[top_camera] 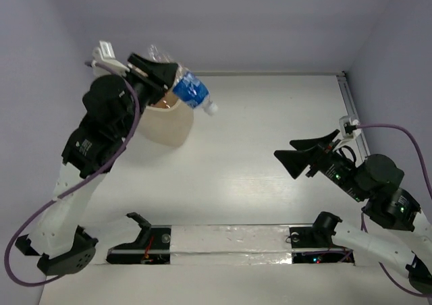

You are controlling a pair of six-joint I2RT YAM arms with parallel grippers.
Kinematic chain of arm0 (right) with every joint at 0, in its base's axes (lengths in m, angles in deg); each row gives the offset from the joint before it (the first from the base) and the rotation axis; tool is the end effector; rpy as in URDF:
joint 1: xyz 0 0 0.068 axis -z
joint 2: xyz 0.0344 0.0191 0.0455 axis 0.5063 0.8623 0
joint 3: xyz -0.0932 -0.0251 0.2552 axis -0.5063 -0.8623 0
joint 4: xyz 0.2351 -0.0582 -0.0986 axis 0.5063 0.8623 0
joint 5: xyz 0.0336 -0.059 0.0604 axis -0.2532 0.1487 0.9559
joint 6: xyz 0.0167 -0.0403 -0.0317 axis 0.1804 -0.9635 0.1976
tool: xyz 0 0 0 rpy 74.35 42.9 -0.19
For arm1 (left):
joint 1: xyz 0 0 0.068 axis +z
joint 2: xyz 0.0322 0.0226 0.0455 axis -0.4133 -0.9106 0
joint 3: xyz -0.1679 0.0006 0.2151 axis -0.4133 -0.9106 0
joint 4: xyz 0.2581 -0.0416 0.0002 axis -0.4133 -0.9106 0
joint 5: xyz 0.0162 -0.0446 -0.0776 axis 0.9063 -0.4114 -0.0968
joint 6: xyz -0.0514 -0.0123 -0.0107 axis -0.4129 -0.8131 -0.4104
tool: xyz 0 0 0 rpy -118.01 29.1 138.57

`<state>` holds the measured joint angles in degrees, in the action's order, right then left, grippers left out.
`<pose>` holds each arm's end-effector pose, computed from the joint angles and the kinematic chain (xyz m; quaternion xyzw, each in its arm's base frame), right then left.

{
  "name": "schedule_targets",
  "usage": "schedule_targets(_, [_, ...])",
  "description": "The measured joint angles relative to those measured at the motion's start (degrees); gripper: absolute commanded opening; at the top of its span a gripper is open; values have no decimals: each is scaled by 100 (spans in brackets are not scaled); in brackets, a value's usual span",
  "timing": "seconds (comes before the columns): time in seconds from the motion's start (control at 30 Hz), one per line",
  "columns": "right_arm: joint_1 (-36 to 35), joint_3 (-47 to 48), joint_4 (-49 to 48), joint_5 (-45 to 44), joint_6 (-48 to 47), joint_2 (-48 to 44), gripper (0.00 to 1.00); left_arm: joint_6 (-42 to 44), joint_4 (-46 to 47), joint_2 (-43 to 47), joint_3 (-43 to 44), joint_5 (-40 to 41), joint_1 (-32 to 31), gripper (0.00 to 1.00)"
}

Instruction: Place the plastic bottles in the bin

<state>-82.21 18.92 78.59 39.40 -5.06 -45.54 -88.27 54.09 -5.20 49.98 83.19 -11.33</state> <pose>0.0588 0.0665 0.4165 -0.0893 0.6831 0.4264 0.5861 0.1472 -0.0928 0.5257 -0.1939 0.6594 -0.4121 0.5982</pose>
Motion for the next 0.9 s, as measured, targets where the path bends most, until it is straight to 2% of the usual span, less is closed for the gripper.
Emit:
schedule_targets(0.13, [0,-120,238,2,94,-39,95,654,-48,-1003,1596,758,492,33])
schedule_targets(0.23, [0,-216,516,24,212,-173,95,1058,-70,-1602,2142,1248,1119,33])
schedule_targets(0.37, [0,-227,717,59,321,-522,95,1519,-74,-2153,2170,1827,1582,34])
schedule_targets(0.63, [0,-229,835,81,490,-826,94,2616,826,-2437,1217,2931,1624,36])
schedule_targets(0.73, [0,-227,835,125,511,-750,94,3121,1497,-2365,531,3331,1620,46])
schedule_targets(0.77, [0,-225,833,140,511,-706,94,3252,1657,-2332,313,3421,1620,64])
schedule_targets(0.8, [0,-223,831,151,511,-667,94,3388,1829,-2304,83,3475,1622,74])
schedule_targets(0.9, [0,-173,826,208,509,-507,94,3486,2135,-2194,-531,3501,1620,87])
